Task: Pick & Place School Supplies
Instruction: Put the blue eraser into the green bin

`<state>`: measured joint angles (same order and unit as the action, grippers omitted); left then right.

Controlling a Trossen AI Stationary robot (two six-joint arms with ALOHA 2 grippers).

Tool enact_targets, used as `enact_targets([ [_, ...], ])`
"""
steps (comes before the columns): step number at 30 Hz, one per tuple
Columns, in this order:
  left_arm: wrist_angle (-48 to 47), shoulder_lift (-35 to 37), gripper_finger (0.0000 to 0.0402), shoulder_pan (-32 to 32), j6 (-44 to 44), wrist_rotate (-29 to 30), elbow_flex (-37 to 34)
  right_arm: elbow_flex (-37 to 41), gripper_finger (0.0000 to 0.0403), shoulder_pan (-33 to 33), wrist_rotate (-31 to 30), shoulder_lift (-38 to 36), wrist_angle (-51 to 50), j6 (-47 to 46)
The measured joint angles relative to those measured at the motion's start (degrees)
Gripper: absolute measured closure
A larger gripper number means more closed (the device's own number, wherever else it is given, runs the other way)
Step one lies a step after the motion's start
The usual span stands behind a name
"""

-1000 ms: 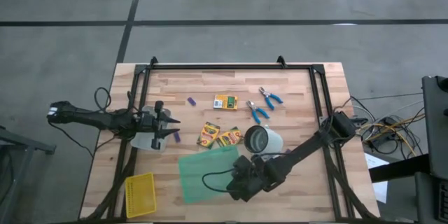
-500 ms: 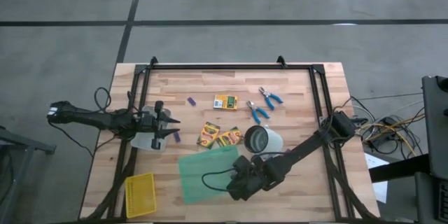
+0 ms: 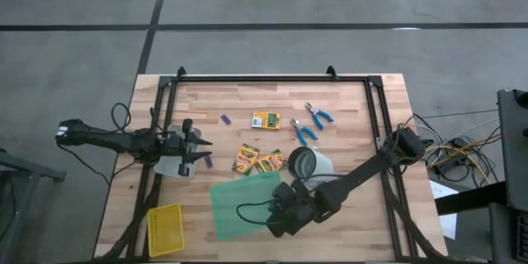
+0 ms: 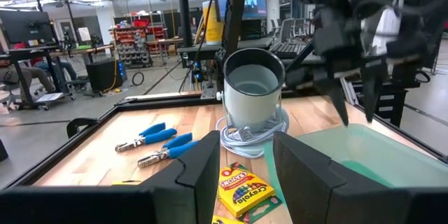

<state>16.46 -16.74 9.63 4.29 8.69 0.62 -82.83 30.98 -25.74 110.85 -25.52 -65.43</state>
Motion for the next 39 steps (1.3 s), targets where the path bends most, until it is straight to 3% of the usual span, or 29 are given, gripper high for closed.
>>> enact_targets([
  [8, -0.5, 0.0, 0.0262, 0.0, 0.0, 0.0, 0.0, 0.0, 0.0280, 0.0, -7.5, -8.6, -0.4, 3.8],
  [16, -0.9, 0.0, 0.0262, 0.0, 0.0, 0.0, 0.0, 0.0, 0.0280, 0.1, -9.2, -18.3, -8.3, 5.1],
  [28, -1.1, 0.0, 0.0262, 0.0, 0.0, 0.0, 0.0, 0.0, 0.0280, 4.8, -9.4, -28.1, -38.7, -26.1],
  [39, -1.2, 0.0, 0.0262, 0.0, 0.0, 0.0, 0.0, 0.0, 0.0280, 11.0, -8.4, -28.6, -62.4, -52.6],
])
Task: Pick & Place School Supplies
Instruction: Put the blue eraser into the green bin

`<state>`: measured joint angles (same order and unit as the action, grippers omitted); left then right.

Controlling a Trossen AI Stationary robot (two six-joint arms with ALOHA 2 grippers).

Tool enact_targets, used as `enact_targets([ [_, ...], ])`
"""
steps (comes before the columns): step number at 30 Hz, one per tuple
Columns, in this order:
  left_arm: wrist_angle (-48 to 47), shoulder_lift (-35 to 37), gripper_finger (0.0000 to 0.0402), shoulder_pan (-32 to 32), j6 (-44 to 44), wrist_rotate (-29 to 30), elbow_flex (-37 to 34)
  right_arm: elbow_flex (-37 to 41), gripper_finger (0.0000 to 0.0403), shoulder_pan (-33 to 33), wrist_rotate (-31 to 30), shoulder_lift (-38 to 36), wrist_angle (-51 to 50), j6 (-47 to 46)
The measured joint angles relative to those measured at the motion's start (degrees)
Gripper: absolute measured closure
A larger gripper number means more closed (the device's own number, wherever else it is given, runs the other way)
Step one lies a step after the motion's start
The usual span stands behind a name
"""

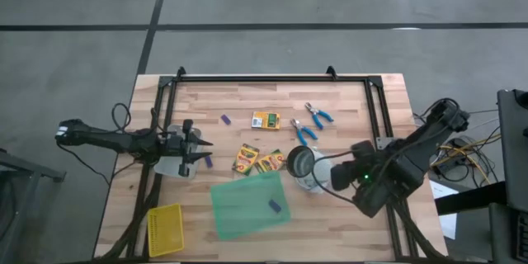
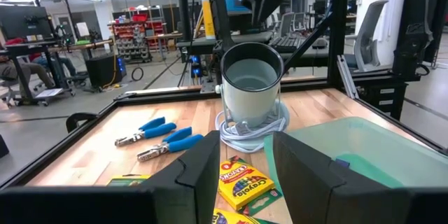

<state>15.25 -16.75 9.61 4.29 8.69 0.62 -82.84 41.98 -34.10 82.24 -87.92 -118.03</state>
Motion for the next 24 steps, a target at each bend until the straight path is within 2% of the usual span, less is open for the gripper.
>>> enact_targets([
  [3, 0.0, 0.0, 0.0262, 0.0, 0.0, 0.0, 0.0, 0.5, 0.0280, 0.3, 3.9, 0.4, -2.2, -3.6],
  [10, 0.0, 0.0, 0.0262, 0.0, 0.0, 0.0, 0.0, 6.5, 0.0278, 0.9, 5.2, -1.7, -1.4, -8.6],
  [17, 0.0, 0.0, 0.0262, 0.0, 0.0, 0.0, 0.0, 16.3, 0.0254, 1.3, 5.8, -8.0, 7.4, -9.1],
  [24, 0.0, 0.0, 0.0262, 0.0, 0.0, 0.0, 0.0, 31.2, 0.0239, 1.3, 5.9, -19.1, 20.9, -10.5],
])
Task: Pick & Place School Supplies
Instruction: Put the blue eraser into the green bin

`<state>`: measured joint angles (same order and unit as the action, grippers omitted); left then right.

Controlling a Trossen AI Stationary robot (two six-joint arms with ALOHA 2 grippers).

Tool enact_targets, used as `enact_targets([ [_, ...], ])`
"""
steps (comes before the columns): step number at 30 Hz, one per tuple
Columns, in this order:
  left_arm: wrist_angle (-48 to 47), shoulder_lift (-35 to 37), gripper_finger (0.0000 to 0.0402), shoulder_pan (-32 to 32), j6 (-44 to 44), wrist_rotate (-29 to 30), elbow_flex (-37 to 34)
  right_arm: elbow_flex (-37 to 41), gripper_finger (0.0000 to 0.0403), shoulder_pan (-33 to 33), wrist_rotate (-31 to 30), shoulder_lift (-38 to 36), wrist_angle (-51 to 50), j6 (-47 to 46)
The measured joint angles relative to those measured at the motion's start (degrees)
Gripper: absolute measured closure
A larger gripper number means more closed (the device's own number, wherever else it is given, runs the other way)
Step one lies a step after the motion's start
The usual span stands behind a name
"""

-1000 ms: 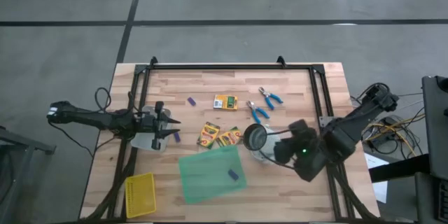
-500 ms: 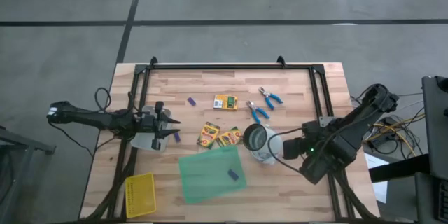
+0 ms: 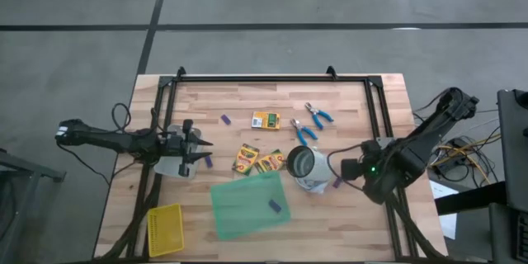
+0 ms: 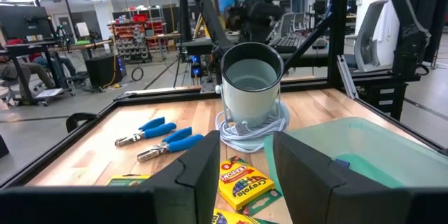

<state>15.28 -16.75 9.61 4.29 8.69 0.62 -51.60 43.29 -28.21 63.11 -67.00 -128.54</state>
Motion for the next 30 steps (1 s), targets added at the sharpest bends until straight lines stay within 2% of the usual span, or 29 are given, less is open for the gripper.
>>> enact_targets([
  [6, 0.0, 0.0, 0.0262, 0.0, 0.0, 0.0, 0.0, 9.9, 0.0241, 0.0, 0.3, -7.3, 8.9, -2.1],
  [14, 0.0, 0.0, 0.0262, 0.0, 0.0, 0.0, 0.0, 13.3, 0.0248, 0.0, 4.8, -10.9, 8.4, -5.7],
  [20, 0.0, 0.0, 0.0262, 0.0, 0.0, 0.0, 0.0, 13.7, 0.0248, -1.0, 6.3, -8.7, 9.9, -10.6],
  [25, 0.0, 0.0, 0.0262, 0.0, 0.0, 0.0, 0.0, 13.7, 0.0247, -6.4, 6.7, -3.9, 17.2, -11.0],
  [30, -0.1, 0.0, 0.0262, 0.0, 0.0, 0.0, 0.0, 13.7, 0.0253, -10.3, 12.4, 1.3, 19.2, -11.8],
])
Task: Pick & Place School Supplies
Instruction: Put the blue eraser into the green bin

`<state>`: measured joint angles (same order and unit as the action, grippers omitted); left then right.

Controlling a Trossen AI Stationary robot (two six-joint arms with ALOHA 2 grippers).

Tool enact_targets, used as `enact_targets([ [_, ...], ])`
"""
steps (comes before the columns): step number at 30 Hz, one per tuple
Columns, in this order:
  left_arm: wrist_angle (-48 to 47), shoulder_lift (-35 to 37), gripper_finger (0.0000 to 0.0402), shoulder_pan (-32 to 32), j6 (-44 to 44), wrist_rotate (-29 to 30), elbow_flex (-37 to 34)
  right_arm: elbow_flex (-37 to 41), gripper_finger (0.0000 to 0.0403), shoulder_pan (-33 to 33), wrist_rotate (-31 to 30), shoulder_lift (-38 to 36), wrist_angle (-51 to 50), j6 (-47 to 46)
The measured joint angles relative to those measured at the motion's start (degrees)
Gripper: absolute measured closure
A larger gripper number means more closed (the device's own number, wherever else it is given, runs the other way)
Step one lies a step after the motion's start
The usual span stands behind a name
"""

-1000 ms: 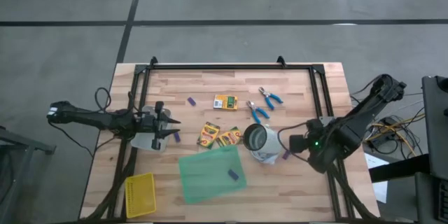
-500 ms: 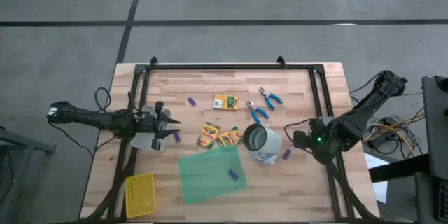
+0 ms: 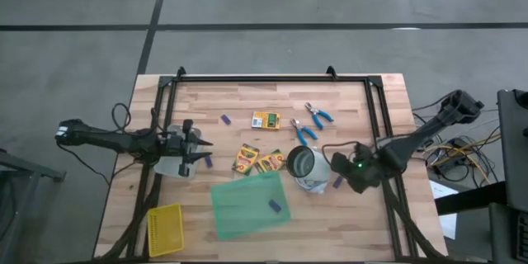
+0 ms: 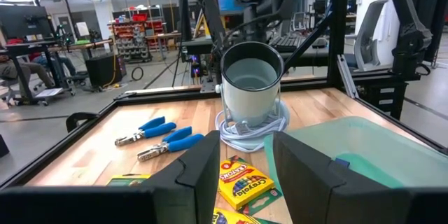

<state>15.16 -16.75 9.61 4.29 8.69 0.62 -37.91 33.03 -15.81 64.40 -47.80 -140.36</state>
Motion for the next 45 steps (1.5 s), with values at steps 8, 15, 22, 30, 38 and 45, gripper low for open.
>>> enact_targets([
  [8, -0.3, 0.0, 0.0262, 0.0, 0.0, 0.0, 0.0, 0.0, 0.0259, -1.0, 1.2, 1.4, 1.4, -0.1],
  [15, -0.3, 0.0, 0.0262, 0.0, 0.0, 0.0, 0.0, 0.0, 0.0259, 0.1, -1.5, 0.0, -3.7, 7.3],
  [22, -0.3, 0.0, 0.0262, 0.0, 0.0, 0.0, 0.0, -1.7, 0.0264, 1.4, -2.5, -6.1, -4.6, 52.8],
  [30, -0.3, 0.0, 0.0262, 0.0, 0.0, 0.0, 0.0, -2.8, 0.0269, 1.2, -2.4, -9.1, -8.3, 106.9],
  [38, -0.3, 0.0, 0.0262, 0.0, 0.0, 0.0, 0.0, -2.0, 0.0284, 1.2, -1.9, -7.2, -8.1, 118.0],
  [45, -0.4, 0.0, 0.0262, 0.0, 0.0, 0.0, 0.0, -1.2, 0.0282, 1.2, -0.5, -2.5, -4.9, 118.4],
])
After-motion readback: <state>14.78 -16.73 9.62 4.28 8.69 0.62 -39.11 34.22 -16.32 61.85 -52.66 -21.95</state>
